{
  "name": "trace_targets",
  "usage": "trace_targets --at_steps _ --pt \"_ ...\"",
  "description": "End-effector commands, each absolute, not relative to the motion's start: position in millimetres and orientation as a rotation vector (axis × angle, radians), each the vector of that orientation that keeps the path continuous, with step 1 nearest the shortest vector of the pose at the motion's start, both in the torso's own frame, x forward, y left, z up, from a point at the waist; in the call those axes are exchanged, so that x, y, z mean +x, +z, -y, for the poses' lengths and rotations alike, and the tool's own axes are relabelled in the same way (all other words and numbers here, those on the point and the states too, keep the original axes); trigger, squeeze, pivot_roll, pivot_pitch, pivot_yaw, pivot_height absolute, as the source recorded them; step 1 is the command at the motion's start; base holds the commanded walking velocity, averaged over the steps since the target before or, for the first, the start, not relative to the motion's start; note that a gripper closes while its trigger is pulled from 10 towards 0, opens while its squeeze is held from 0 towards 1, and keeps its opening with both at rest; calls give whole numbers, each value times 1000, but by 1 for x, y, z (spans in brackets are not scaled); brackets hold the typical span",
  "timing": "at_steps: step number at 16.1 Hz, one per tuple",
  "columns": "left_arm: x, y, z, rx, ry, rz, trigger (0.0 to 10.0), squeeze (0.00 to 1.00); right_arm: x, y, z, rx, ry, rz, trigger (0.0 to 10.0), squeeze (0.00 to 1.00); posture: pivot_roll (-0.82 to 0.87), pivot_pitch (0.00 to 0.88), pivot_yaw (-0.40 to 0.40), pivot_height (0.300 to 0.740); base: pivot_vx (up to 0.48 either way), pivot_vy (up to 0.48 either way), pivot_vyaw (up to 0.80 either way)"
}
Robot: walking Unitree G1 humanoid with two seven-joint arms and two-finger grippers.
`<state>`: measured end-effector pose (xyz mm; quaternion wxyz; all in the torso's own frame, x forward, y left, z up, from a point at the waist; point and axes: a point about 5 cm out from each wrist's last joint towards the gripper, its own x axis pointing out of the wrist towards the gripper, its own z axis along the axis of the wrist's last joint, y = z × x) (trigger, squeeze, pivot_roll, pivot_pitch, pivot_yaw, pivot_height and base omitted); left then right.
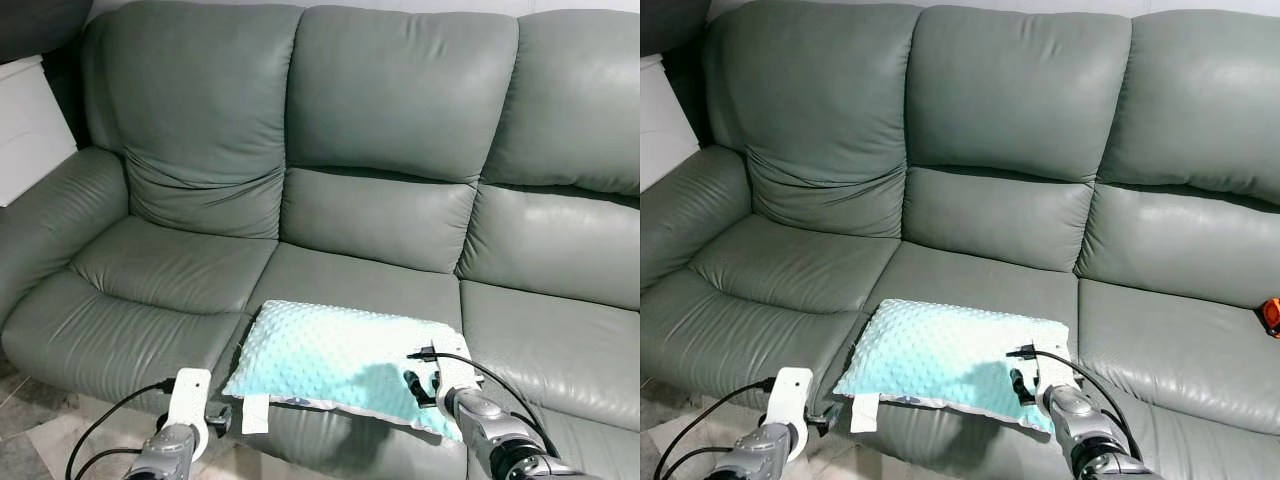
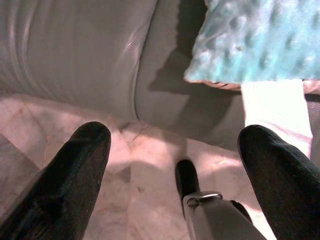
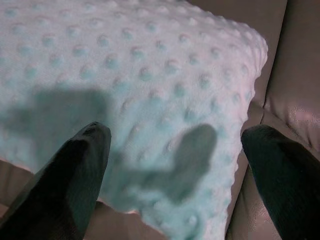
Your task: Move the pillow to the sofa
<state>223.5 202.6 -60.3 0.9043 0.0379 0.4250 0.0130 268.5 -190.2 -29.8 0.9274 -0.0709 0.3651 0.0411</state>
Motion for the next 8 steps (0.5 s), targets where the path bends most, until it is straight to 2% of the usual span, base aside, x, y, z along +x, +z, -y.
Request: trace_targets --at_steps 1,8 --pt "218 -62 -211 97 60 -892 10000 0 271 -28 189 -174 90 -736 10000 0 -46 0 31 740 0 0 800" --pt "208 -68 -214 123 71 -931 10000 0 266 -32 192 -184 90 -753 10000 0 -49 0 28 740 0 0 800"
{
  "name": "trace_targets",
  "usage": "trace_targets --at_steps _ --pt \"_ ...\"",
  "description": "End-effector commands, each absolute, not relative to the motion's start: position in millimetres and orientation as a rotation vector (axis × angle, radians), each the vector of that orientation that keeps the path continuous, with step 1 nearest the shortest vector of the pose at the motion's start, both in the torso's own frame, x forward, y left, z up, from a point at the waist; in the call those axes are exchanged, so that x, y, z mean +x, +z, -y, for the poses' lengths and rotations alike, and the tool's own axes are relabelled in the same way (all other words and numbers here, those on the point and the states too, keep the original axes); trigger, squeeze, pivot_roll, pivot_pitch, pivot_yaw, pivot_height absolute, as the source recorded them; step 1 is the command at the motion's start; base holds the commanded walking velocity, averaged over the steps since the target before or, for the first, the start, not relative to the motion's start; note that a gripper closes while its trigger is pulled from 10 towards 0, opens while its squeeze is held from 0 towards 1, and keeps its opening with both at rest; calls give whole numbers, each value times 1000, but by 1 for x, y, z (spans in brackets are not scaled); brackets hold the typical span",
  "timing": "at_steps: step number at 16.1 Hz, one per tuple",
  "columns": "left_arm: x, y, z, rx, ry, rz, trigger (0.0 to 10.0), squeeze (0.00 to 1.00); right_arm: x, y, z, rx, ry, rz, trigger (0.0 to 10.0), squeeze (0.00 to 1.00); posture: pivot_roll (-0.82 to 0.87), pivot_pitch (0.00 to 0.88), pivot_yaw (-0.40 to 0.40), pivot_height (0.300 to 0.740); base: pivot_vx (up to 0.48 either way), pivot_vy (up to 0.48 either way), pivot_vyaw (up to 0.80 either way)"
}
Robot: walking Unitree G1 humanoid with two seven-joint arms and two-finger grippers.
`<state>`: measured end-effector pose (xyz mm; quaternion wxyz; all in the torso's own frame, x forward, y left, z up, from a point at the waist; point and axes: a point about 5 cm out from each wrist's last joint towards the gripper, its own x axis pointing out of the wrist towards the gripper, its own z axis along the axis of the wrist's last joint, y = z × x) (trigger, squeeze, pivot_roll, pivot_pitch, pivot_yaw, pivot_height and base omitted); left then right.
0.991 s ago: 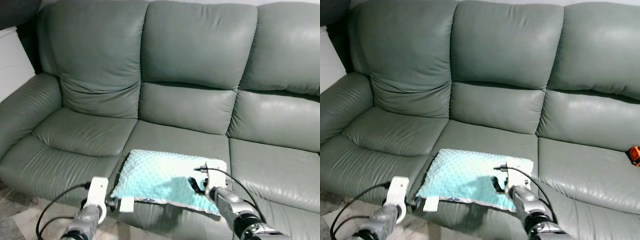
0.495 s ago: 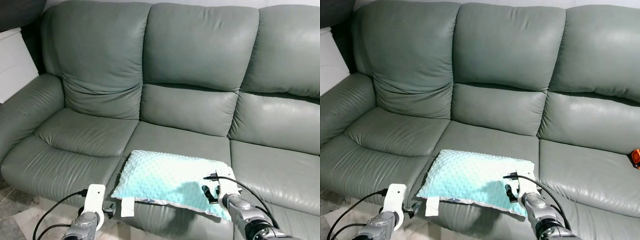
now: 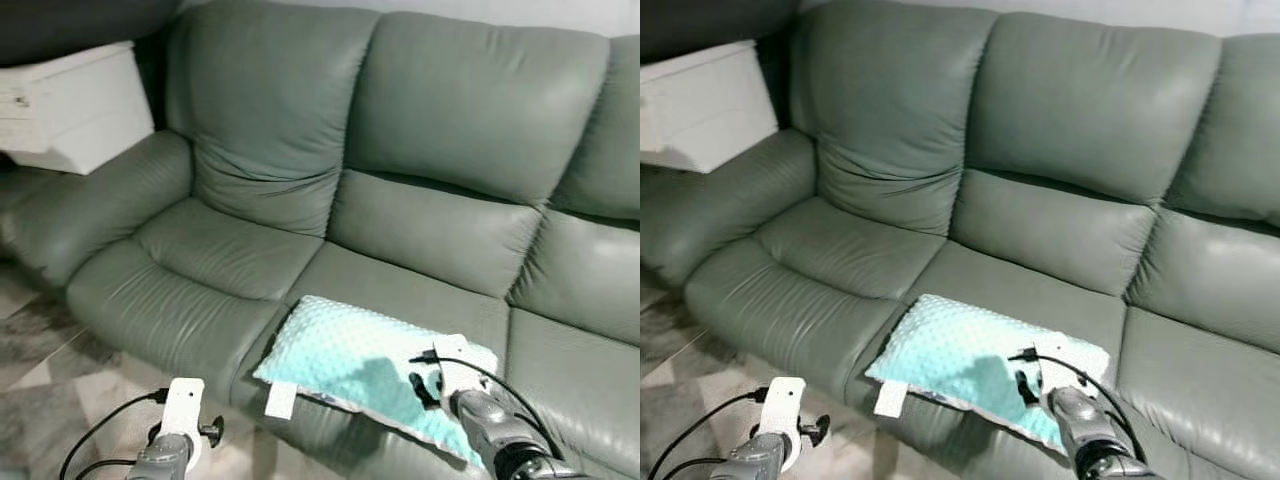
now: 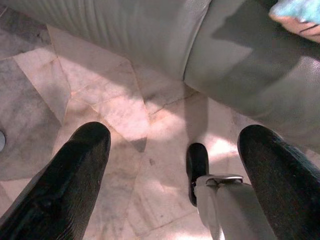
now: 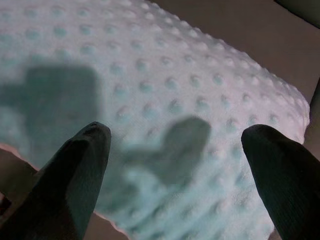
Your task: Move the pillow to the sofa
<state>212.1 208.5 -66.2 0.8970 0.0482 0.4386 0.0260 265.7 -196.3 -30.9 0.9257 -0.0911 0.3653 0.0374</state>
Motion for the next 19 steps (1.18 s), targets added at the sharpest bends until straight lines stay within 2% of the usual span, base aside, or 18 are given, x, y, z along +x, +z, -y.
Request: trace_targets --at_steps 1,10,19 --pt "206 -69 -215 130 72 -938 10000 0 265 -32 192 -182 90 -754 10000 0 -50 0 28 740 0 0 800" --pt "192 -75 -222 144 89 -976 10000 0 260 -36 194 -188 92 -770 10000 0 -46 0 21 740 0 0 800" --pt "190 -76 -222 148 88 -979 10000 0 252 -42 193 -202 105 -792 10000 0 -37 0 21 740 0 0 800"
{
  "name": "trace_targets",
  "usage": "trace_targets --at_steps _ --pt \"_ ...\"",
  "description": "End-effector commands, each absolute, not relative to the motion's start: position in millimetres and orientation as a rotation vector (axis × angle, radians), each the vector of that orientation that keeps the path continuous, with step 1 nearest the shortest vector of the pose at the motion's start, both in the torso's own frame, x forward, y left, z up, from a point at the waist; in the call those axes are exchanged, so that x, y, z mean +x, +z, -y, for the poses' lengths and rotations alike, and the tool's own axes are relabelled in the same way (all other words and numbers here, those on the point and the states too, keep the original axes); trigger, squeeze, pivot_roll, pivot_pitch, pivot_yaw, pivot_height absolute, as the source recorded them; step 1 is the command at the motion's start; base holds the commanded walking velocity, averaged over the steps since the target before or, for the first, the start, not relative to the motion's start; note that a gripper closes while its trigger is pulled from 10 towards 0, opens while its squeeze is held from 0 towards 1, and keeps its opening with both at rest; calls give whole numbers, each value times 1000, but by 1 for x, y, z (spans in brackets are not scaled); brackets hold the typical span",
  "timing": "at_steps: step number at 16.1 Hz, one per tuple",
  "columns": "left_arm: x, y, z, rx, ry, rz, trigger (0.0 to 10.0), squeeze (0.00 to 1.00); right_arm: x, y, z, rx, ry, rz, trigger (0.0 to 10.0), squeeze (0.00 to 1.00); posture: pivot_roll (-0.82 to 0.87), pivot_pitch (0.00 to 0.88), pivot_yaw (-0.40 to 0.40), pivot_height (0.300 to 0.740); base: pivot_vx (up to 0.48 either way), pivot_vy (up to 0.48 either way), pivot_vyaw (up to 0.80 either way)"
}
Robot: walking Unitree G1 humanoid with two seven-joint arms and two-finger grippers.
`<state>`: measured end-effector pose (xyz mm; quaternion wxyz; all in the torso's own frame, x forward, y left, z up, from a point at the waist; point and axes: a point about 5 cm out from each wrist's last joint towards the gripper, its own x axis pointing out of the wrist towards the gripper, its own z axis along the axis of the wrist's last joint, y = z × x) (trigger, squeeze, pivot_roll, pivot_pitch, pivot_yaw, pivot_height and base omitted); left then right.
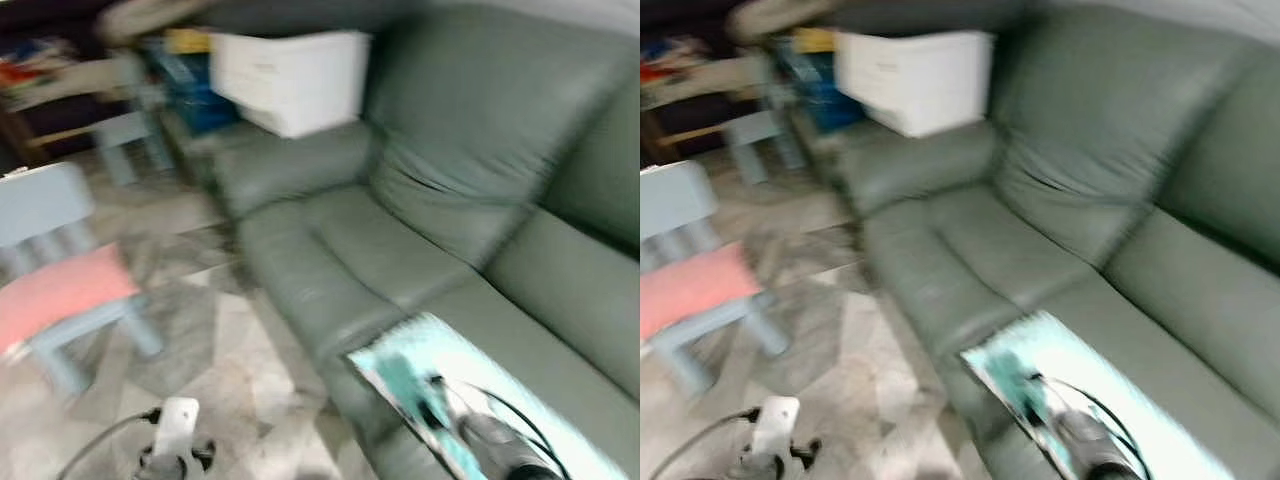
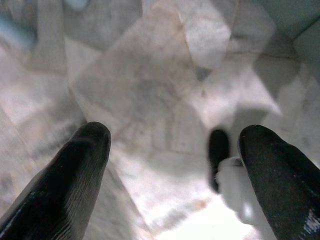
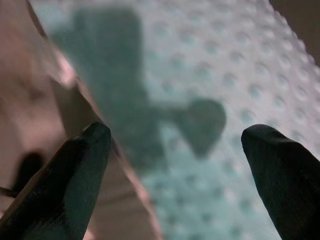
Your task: Move the pillow to the sofa
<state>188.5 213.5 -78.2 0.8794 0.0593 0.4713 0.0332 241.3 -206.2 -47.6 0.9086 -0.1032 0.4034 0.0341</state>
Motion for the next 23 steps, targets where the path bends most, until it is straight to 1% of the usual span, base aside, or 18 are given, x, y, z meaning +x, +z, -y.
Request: trace_targets --at_steps 1,10,13,23 --pt "190 -76 -222 151 87 -980 10000 0 252 -42 193 -203 105 -794 10000 0 -37 0 22 740 0 0 800" --pt "190 -75 -224 166 84 -984 10000 0 250 -43 192 -196 107 -795 10000 0 -44 0 34 740 0 0 782" --pt "190 -75 -225 165 89 -987 10000 0 251 -43 192 -194 106 -794 10000 0 -42 0 29 740 0 0 0" --pt "192 -74 -225 172 85 -984 10000 0 249 -44 192 -194 106 -797 10000 0 -43 0 34 740 0 460 0"
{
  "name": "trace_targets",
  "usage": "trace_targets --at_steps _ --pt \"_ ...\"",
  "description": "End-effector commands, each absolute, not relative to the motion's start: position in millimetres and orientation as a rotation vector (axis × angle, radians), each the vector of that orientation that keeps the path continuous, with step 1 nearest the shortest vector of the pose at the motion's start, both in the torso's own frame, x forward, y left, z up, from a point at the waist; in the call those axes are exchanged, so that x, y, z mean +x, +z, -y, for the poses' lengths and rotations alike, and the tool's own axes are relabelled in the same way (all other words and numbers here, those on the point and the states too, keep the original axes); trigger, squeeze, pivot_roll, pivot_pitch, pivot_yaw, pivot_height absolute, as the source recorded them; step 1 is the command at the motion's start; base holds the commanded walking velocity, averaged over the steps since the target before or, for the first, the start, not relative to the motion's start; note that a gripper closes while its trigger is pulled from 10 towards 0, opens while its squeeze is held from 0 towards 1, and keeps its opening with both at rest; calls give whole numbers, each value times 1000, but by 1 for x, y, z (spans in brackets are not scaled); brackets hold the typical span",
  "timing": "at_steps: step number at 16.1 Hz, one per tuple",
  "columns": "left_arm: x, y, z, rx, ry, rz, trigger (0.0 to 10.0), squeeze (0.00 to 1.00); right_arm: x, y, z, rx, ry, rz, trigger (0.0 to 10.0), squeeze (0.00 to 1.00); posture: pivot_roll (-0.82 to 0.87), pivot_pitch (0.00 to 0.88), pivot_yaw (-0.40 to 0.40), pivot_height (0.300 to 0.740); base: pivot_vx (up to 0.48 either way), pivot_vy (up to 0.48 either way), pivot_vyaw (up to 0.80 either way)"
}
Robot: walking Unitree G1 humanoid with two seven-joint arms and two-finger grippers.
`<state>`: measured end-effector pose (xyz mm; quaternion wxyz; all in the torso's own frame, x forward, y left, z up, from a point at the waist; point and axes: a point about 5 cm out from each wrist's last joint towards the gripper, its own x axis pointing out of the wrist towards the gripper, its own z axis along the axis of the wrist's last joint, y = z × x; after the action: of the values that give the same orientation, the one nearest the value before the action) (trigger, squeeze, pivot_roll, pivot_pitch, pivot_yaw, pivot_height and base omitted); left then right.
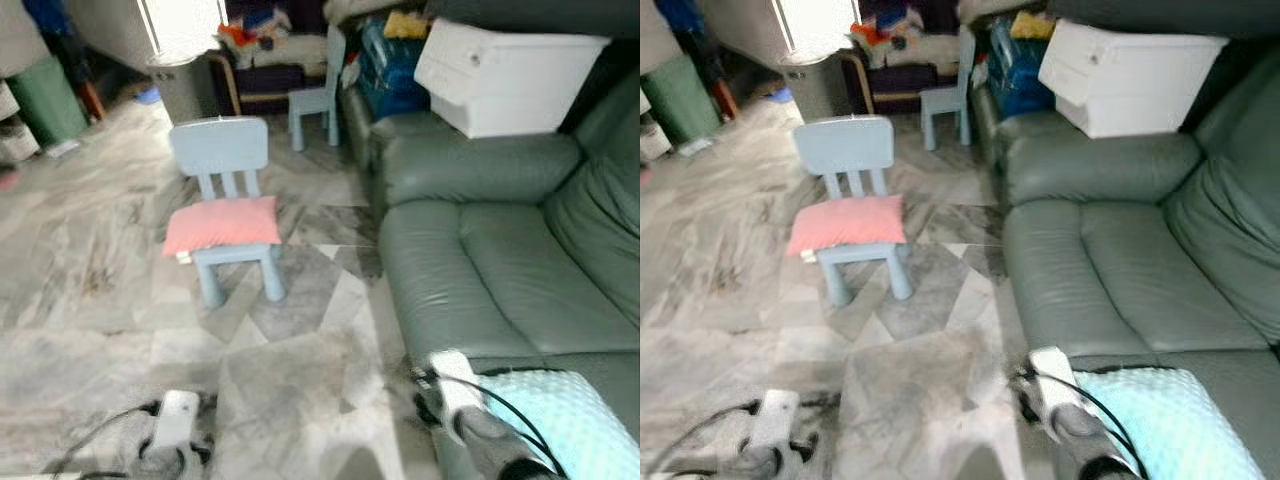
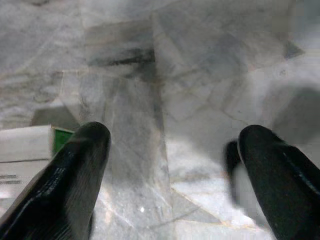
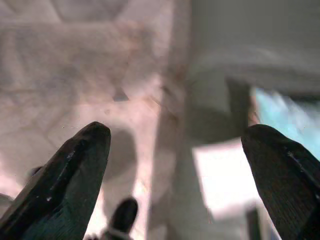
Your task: Move the pillow to the sofa
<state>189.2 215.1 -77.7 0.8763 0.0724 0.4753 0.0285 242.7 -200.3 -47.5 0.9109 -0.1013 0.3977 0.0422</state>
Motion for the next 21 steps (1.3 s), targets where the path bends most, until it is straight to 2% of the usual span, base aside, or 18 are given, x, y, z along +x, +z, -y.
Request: trace_targets --at_steps 1,13,21 --pt "192 -74 -225 172 85 -985 10000 0 249 -44 192 -193 106 -796 10000 0 -43 0 34 740 0 480 0" --pt "193 -74 -224 179 82 -983 10000 0 248 -45 191 -204 116 -795 10000 0 -43 0 34 740 0 468 0" --pt "192 -74 -225 161 79 -982 10000 0 249 -44 190 -227 135 -781 10000 0 -43 0 32 740 0 0 0"
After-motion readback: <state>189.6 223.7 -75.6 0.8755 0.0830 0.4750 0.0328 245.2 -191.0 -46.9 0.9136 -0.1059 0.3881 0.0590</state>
